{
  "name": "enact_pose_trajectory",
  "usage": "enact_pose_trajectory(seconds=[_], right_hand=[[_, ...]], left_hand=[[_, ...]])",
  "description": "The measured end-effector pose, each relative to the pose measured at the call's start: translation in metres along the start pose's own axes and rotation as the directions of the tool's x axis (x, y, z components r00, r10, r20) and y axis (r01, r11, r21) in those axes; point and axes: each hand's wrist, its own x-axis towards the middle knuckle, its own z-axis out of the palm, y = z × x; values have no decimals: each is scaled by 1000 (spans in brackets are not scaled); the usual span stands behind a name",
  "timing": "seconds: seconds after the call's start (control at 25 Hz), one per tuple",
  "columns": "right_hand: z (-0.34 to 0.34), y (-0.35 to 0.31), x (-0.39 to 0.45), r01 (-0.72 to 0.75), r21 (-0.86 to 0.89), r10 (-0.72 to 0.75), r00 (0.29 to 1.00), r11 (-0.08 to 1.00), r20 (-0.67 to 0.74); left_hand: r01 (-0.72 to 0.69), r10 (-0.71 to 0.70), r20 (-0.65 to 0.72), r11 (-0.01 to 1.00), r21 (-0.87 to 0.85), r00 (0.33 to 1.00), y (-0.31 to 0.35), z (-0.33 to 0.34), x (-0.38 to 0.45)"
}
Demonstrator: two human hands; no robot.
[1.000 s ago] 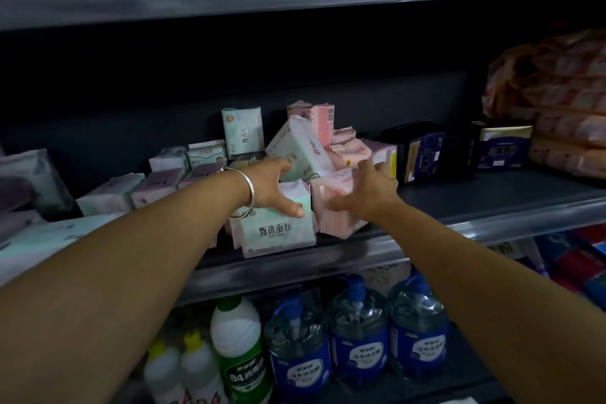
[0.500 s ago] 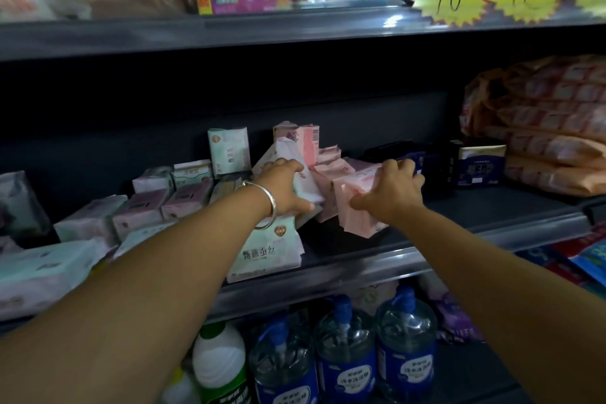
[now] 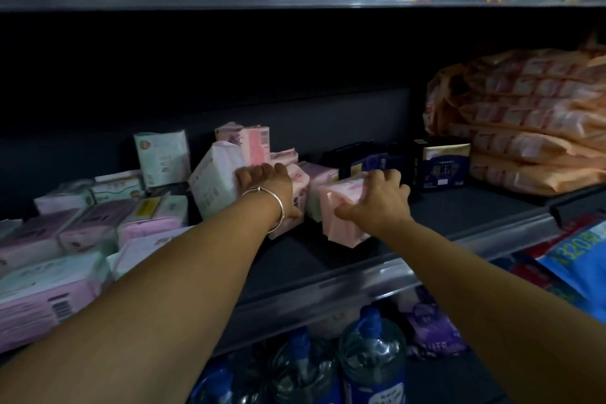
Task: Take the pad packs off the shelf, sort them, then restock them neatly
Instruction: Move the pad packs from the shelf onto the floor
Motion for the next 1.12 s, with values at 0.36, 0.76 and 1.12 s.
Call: enact_pose_trajectory(seconds=[0.36,0.76,1.12], right_hand=[[4,21,7,7,156,-28,990,988,137],[-31,-7,-17,27,118,-22,999,993,-47],[-75,-60,-109,125,108,-122,992,986,-38]], left_hand=[[35,-34,-16,999,42,999,16,-2,4],[111,-156,-87,916,-384,984,3,-43,-24],[204,-317,-59,733,-649,947,-61,-104,-126]])
